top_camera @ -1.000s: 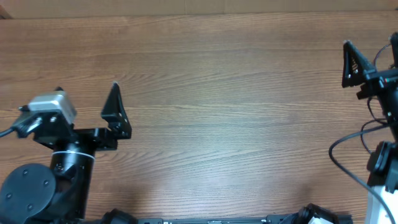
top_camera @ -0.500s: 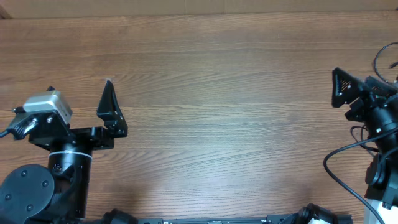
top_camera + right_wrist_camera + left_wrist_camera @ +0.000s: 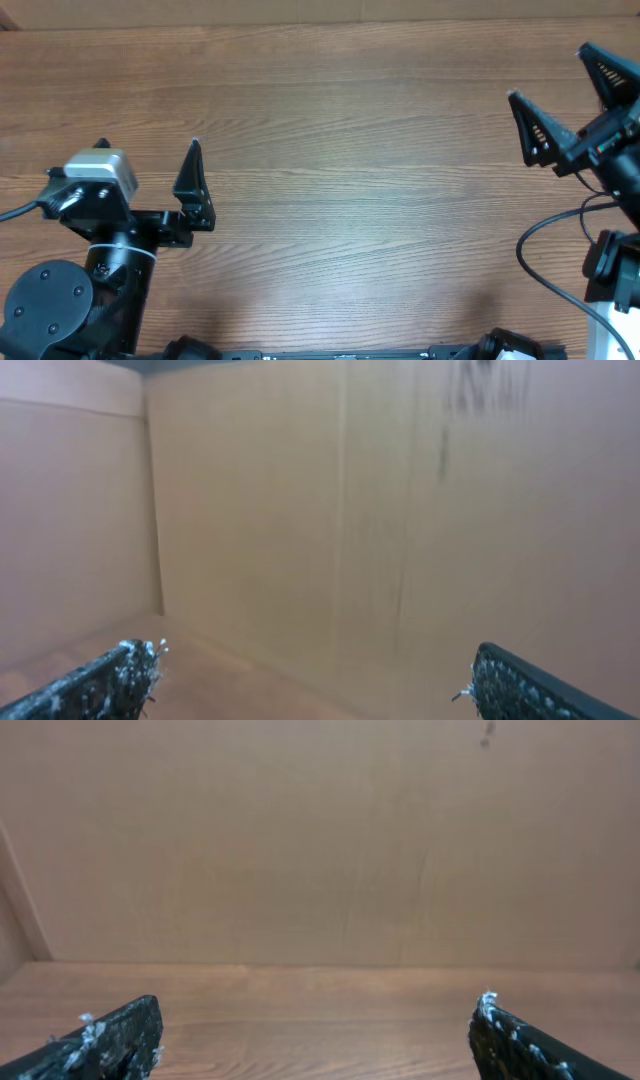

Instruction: Untangle cables

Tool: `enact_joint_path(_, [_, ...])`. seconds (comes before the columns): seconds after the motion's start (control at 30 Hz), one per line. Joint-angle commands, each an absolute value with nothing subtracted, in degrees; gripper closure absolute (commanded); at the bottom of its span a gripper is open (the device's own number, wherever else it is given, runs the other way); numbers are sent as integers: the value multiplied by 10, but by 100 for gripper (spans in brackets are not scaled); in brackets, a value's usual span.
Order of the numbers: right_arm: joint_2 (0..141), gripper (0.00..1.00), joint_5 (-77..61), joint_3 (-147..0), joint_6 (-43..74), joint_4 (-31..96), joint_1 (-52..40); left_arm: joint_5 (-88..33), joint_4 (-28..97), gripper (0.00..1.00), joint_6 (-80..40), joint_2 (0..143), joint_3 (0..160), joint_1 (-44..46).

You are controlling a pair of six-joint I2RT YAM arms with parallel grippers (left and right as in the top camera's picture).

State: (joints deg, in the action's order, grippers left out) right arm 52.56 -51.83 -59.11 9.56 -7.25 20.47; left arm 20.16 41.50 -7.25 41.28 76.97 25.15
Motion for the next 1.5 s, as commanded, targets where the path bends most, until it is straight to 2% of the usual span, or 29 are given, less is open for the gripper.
enact_joint_path(0.0, [526,0,-488,-594,74,-46,190,172,418,4,-27,413,777,254])
enact_joint_path(0.1, [520,0,-451,-594,72,-32,157,151,418,4,-27,413,777,254])
enact_joint_path(0.37, [514,0,-361,-594,70,11,-1,105,434,3,-27,415,777,254])
enact_joint_path(0.57, [514,0,-192,-594,69,85,-125,95,458,3,-27,415,777,254])
enact_joint_path(0.8, [515,0,-128,-594,-66,123,-236,70,446,3,16,415,777,254])
enact_joint_path(0.93, [514,0,26,-594,-54,115,-241,70,449,4,17,415,777,254])
enact_joint_path(1.0, [514,0,59,-594,-55,117,-241,46,462,4,18,415,777,255])
enact_joint_path(1.13, [511,0,13,-594,-90,128,-241,-17,487,16,29,415,777,255])
enact_joint_path(1.23, [506,0,-7,-594,-112,155,-241,4,499,21,38,415,777,255])
enact_joint_path(1.37, [482,0,6,-594,-112,225,-241,71,543,20,39,414,777,254])
enact_joint_path(1.47, [456,0,15,-594,-98,266,-241,81,572,14,39,414,777,255])
